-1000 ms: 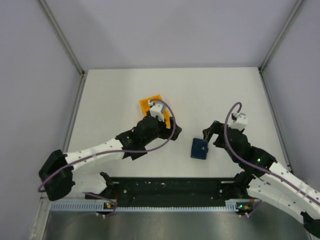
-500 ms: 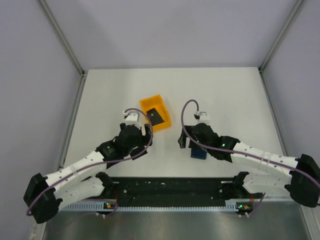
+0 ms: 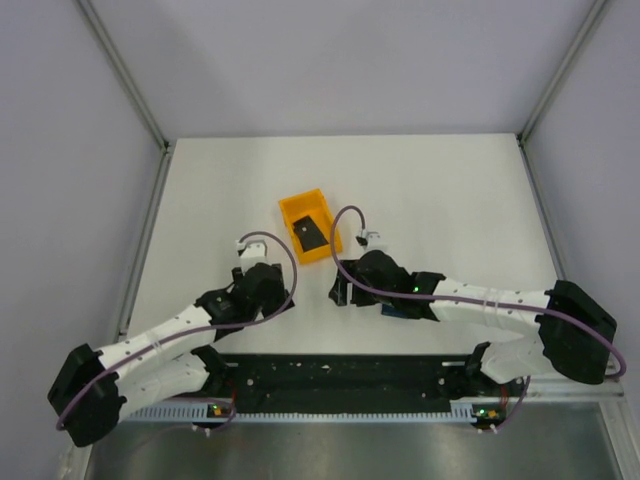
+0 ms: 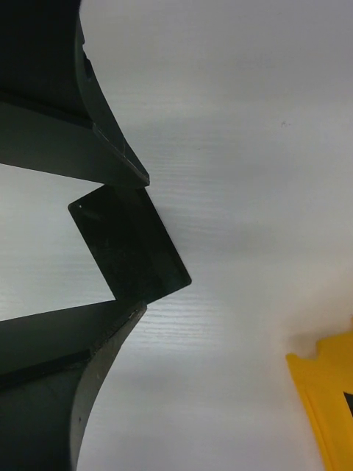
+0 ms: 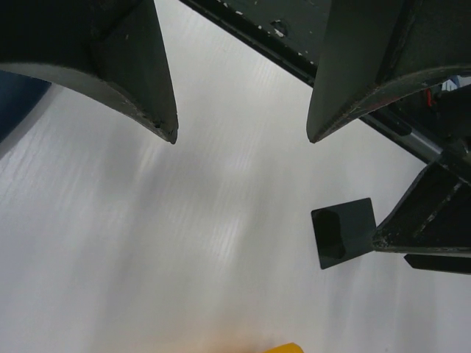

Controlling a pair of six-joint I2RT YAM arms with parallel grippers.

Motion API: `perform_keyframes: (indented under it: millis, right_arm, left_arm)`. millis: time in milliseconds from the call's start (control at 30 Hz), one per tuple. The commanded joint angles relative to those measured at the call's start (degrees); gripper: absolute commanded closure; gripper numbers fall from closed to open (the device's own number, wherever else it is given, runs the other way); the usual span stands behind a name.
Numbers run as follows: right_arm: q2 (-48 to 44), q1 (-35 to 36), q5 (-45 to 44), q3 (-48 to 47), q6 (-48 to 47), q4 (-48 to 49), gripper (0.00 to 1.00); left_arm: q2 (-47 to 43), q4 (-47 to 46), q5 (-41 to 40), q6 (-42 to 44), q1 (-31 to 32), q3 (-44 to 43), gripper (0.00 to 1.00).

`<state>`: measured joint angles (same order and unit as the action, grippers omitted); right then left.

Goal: Put the credit cards into the card holder
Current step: Move the credit card to the corner of the board.

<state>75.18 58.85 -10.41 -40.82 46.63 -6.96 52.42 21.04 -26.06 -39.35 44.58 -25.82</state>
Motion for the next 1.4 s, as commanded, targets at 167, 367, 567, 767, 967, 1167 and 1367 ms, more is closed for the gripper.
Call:
perform_keyframes:
  millis: [167, 367, 567, 767, 967, 1167, 1367]
  right_arm:
    - [0.3, 0.9, 1.8, -1.6, 1.8, 3.7, 0.30]
    - [-0.7, 0.9, 1.8, -0.8, 1.8, 3.6, 0.31]
    - [-2.1, 0.9, 1.8, 0.0, 1.4, 3.2, 0.31]
    - [-3.0, 1.0, 1.4, 0.9, 1.3, 3.0, 0.31]
    - [-3.0, 0.9, 1.5, 0.7, 1.2, 2.8, 0.31]
    - [-3.6, 1.0, 1.2, 0.8, 1.5, 2.0, 0.31]
    - [-5.7, 0.9, 0.6, 1.5, 1.9, 1.0, 0.31]
  left_arm:
    - [4.7, 2.4, -0.8, -6.2, -0.9, -1.2, 0.38]
    - [9.3, 0.2, -0.3, -9.0, -1.2, -1.1, 0.32]
    - [12.4, -4.1, -0.8, -7.7, -1.6, -1.2, 0.29]
    - [13.5, -6.0, -1.6, -5.5, -1.7, -1.9, 0.29]
    - [15.0, -6.4, 0.2, -5.7, -1.7, -2.0, 0.29]
    - [16.4, -6.3, 7.9, -7.8, -1.6, -0.5, 0.32]
    - [13.3, -8.3, 13.1, -11.4, -0.7, 4.4, 0.37]
